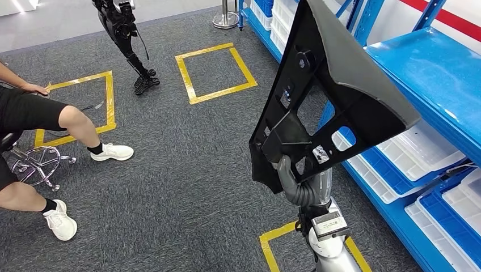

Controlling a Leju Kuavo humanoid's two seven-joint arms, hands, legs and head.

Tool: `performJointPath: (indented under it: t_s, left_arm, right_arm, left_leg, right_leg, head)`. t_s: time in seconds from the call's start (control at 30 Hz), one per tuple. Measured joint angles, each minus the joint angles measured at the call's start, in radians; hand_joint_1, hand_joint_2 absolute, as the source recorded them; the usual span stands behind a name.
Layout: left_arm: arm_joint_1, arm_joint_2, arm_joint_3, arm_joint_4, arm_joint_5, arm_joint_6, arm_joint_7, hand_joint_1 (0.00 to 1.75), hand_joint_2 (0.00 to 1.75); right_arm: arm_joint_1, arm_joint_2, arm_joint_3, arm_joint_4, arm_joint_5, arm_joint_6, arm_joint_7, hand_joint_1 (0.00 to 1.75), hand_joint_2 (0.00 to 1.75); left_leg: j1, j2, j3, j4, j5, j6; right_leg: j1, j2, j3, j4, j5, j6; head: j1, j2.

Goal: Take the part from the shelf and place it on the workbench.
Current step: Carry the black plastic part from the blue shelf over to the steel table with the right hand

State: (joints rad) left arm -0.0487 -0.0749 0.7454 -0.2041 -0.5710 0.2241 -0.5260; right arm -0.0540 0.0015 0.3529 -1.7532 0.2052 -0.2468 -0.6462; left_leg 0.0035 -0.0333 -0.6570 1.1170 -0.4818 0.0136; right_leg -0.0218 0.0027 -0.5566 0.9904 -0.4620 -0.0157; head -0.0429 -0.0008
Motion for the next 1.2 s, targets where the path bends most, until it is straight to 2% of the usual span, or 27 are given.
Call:
performJointPath:
  t_s: [0.03,0.07,0.1,0.13,0.17,0.2,0.23,0.27,0.3,0.33,0.5,0.57,0.6,0.63,0.7,0.73,0.8,0.83,0.87,0.9,0.97,1.0,1.03,1.1,1.17,1.2]
  left_arm:
    - [-0.002,0.000,0.000,0.000,0.000,0.000,0.000,0.00,1.75]
    - [-0.003,0.000,0.000,0.000,0.000,0.000,0.000,0.00,1.75]
    - [-0.003,0.000,0.000,0.000,-0.001,0.001,0.001,0.00,1.75]
    - [-0.002,0.000,0.000,0.000,-0.002,0.001,0.001,0.00,1.75]
    - [-0.002,0.000,0.000,0.000,-0.003,0.002,0.002,0.00,1.75]
    - [-0.002,0.001,0.000,0.000,-0.004,0.003,0.003,0.00,1.75]
    - [-0.003,0.002,0.000,0.000,-0.005,0.005,0.005,0.00,1.75]
    - [-0.004,0.004,0.000,0.000,-0.006,0.006,0.007,0.00,1.75]
    - [-0.005,0.006,0.000,-0.001,-0.007,0.006,0.008,0.00,1.75]
    - [-0.006,0.008,0.000,-0.001,-0.008,0.007,0.010,0.00,1.75]
    - [-0.006,0.007,0.000,0.000,-0.010,0.007,0.011,0.00,1.75]
    - [-0.007,0.009,0.000,0.000,-0.012,0.010,0.015,0.00,1.75]
    - [-0.008,0.009,0.000,0.000,-0.012,0.014,0.023,0.00,1.75]
    - [-0.009,0.008,0.000,0.000,-0.011,0.021,0.031,0.00,1.75]
    - [-0.010,0.002,0.001,0.000,-0.006,0.033,0.045,0.00,1.75]
    - [-0.010,-0.001,0.001,0.000,-0.004,0.037,0.046,0.00,1.75]
    - [-0.009,-0.004,0.001,0.000,-0.004,0.037,0.047,0.00,1.75]
    - [-0.009,-0.005,0.001,0.000,-0.004,0.037,0.047,0.00,1.75]
    - [-0.008,-0.005,0.001,0.000,-0.004,0.037,0.047,0.00,1.75]
    - [-0.007,-0.005,0.002,0.000,-0.003,0.038,0.048,0.00,1.75]
    - [-0.002,-0.005,0.005,0.000,-0.003,0.038,0.049,0.00,1.75]
    - [0.000,-0.006,0.006,0.000,-0.003,0.038,0.049,0.00,1.75]
    - [0.001,-0.006,0.008,0.000,-0.003,0.038,0.049,0.00,1.75]
    - [-0.003,-0.006,0.010,0.000,-0.002,0.038,0.049,0.00,1.75]
    - [-0.005,-0.007,0.014,0.000,-0.003,0.038,0.049,0.00,1.75]
    - [-0.005,-0.008,0.015,0.000,-0.003,0.038,0.049,0.00,1.75]
  right_arm:
    - [0.001,0.000,-0.001,0.000,0.000,0.000,0.000,1.75,1.75]
    - [0.002,0.000,-0.001,0.000,0.000,0.000,0.000,1.75,1.75]
    - [0.003,0.000,-0.001,0.000,0.000,0.000,0.000,1.75,1.75]
    - [0.004,0.000,-0.001,0.000,0.000,0.000,0.000,1.75,1.75]
    - [0.004,0.000,-0.001,0.000,0.000,0.000,0.000,1.75,1.75]
    - [0.004,0.000,-0.001,-0.001,0.000,-0.001,0.000,1.75,1.75]
    - [0.004,0.000,-0.002,-0.001,0.000,-0.001,0.000,1.75,1.75]
    - [0.004,0.000,-0.002,-0.001,0.000,-0.001,0.000,1.75,1.75]
    - [0.004,0.000,-0.002,-0.001,0.000,-0.001,0.000,1.75,1.75]
    - [0.004,0.000,-0.002,-0.001,0.000,-0.002,0.000,1.75,1.75]
    - [0.004,0.000,-0.002,-0.001,0.000,-0.002,0.000,1.75,1.75]
    - [0.004,0.000,-0.002,-0.001,-0.001,-0.003,0.000,1.75,1.75]
    - [0.005,0.001,-0.002,-0.002,-0.002,-0.003,0.001,1.75,1.75]
    - [0.005,0.002,-0.002,-0.002,-0.004,-0.001,0.003,1.75,1.75]
    - [0.005,0.003,-0.002,0.000,-0.009,0.006,0.007,1.75,1.75]
    - [0.004,0.002,-0.002,0.002,-0.010,0.009,0.009,1.75,1.75]
    - [0.001,0.002,-0.002,0.002,-0.011,0.010,0.009,1.75,1.75]
    - [-0.002,0.003,-0.002,0.003,-0.011,0.011,0.010,1.75,1.75]
    - [-0.004,0.004,-0.002,0.004,-0.011,0.012,0.010,1.75,1.75]
    - [-0.006,0.005,-0.002,0.005,-0.011,0.013,0.011,1.75,1.75]
    - [-0.008,0.008,-0.002,0.006,-0.011,0.015,0.012,1.75,1.75]
    - [-0.010,0.010,-0.003,0.007,-0.011,0.015,0.012,1.75,1.75]
    - [-0.011,0.011,-0.003,0.007,-0.011,0.015,0.012,1.75,1.75]
    - [-0.011,0.013,-0.004,0.007,-0.010,0.015,0.012,1.75,1.75]
    - [-0.011,0.013,-0.004,0.008,-0.008,0.016,0.012,1.75,1.75]
    - [-0.011,0.013,-0.004,0.009,-0.008,0.016,0.012,1.75,1.75]
  left_leg:
    - [0.003,0.018,-0.036,0.070,-0.033,-0.004]
    - [0.006,0.026,-0.072,0.135,-0.058,-0.007]
    - [0.008,0.029,-0.097,0.176,-0.068,-0.008]
    - [0.009,0.030,-0.103,0.179,-0.058,-0.006]
    - [0.008,0.034,-0.086,0.141,-0.031,-0.002]
    - [0.004,0.045,-0.050,0.073,0.004,0.006]
    - [-0.002,0.067,-0.011,0.003,0.032,0.018]
    - [-0.009,0.089,0.020,-0.051,0.049,0.028]
    - [-0.015,0.107,0.039,-0.083,0.056,0.035]
    - [-0.019,0.118,0.044,-0.091,0.054,0.039]
    - [-0.020,0.115,0.043,-0.093,0.054,0.041]
    - [-0.024,0.103,0.044,-0.099,0.054,0.045]
    - [-0.022,0.086,0.054,-0.117,0.062,0.051]
    - [-0.019,0.059,0.064,-0.133,0.070,0.057]
    - [-0.008,0.000,0.084,-0.163,0.085,0.062]
    - [-0.005,-0.024,0.083,-0.160,0.082,0.057]
    - [0.002,-0.051,0.080,-0.144,0.073,0.041]
    - [0.003,-0.063,0.075,-0.130,0.065,0.030]
    - [0.004,-0.072,0.068,-0.119,0.059,0.021]
    - [0.004,-0.080,0.062,-0.112,0.055,0.014]
    - [0.008,-0.084,0.054,-0.106,0.053,0.007]
    - [0.010,-0.067,0.051,-0.098,0.049,0.004]
    - [0.012,-0.042,0.041,-0.073,0.035,0.001]
    - [0.011,0.014,-0.012,0.035,-0.019,-0.004]
    - [0.012,0.030,-0.087,0.170,-0.071,-0.004]
    - [0.012,0.030,-0.109,0.202,-0.074,0.000]
  right_leg:
    - [0.004,-0.010,0.002,0.000,-0.003,-0.006]
    - [0.008,-0.021,0.003,0.000,-0.005,-0.009]
    - [0.011,-0.032,0.004,0.000,-0.007,-0.011]
    - [0.014,-0.042,0.005,0.000,-0.009,-0.012]
    - [0.016,-0.052,0.007,0.000,-0.011,-0.012]
    - [0.018,-0.061,0.010,0.000,-0.014,-0.012]
    - [0.020,-0.070,0.014,-0.001,-0.017,-0.011]
    - [0.023,-0.078,0.018,-0.001,-0.020,-0.009]
    - [0.025,-0.084,0.020,-0.002,-0.022,-0.007]
    - [0.026,-0.087,0.022,-0.002,-0.023,-0.005]
    - [0.026,-0.090,0.021,-0.003,-0.024,-0.003]
    - [0.023,-0.100,0.024,-0.006,-0.026,0.001]
    - [0.021,-0.084,0.018,0.013,-0.037,0.003]
    - [0.018,-0.062,-0.021,0.088,-0.068,0.006]
    - [0.007,-0.010,-0.096,0.223,-0.111,0.021]
    - [-0.001,-0.004,-0.113,0.241,-0.108,0.034]
    - [-0.016,0.015,-0.056,0.112,-0.046,0.062]
    - [-0.020,0.029,-0.030,0.056,-0.024,0.067]
    - [-0.021,0.040,-0.014,0.026,-0.013,0.062]
    - [-0.019,0.045,-0.010,0.019,-0.012,0.053]
    - [-0.014,0.033,-0.010,0.020,-0.010,0.033]
    - [-0.014,0.026,-0.008,0.020,-0.010,0.026]
    - [-0.013,0.018,-0.005,0.019,-0.011,0.020]
    - [-0.006,0.000,0.001,0.018,-0.015,0.008]
    - [0.005,-0.022,0.003,0.018,-0.021,0.001]
    - [0.010,-0.032,0.004,0.018,-0.023,-0.003]
  head:
    - [-0.001,0.000]
    - [-0.001,0.000]
    - [-0.001,0.000]
    - [-0.001,0.000]
    - [-0.001,0.000]
    - [-0.001,0.000]
    - [0.000,0.000]
    - [0.001,0.000]
    - [0.001,0.000]
    - [0.002,0.000]
    - [0.002,0.000]
    - [0.000,0.000]
    - [0.000,0.000]
    - [0.002,0.000]
    - [0.007,0.000]
    - [0.009,0.000]
    - [0.009,0.000]
    - [0.011,0.000]
    - [0.011,0.000]
    - [0.012,0.000]
    - [0.011,0.000]
    - [0.010,0.000]
    - [0.009,0.000]
    - [0.008,0.000]
    - [0.008,0.000]
    - [0.008,0.000]
